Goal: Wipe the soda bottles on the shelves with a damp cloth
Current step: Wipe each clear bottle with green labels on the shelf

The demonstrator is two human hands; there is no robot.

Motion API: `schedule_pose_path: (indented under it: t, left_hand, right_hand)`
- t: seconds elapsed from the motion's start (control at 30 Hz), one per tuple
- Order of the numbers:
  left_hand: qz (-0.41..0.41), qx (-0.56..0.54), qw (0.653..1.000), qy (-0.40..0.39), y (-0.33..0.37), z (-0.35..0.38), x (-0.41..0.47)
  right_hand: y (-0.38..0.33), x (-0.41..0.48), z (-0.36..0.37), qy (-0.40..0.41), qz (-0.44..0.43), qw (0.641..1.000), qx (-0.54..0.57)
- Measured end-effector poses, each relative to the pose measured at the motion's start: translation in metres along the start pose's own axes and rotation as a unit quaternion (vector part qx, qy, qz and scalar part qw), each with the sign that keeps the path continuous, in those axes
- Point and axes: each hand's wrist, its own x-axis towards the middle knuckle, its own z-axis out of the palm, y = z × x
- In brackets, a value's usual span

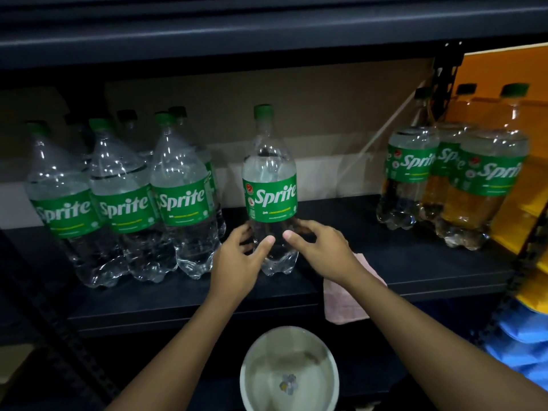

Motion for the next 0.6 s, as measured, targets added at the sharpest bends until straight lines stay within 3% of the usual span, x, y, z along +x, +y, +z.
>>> schedule_pose_path:
  t: [0.3, 0.6]
  left_hand:
    - [0.011, 0.079, 0.995, -0.051, 0.021, 0.058, 0.049]
    - [0.004, 0.067, 0.992, -0.106, 0.051, 0.128, 0.060]
  right_hand:
    - [0.037, 0.044, -0.025, 0.019, 0.054, 0.998, 0.013]
    - [0.092, 0.044, -0.070, 0.077, 0.084, 0.993, 0.036]
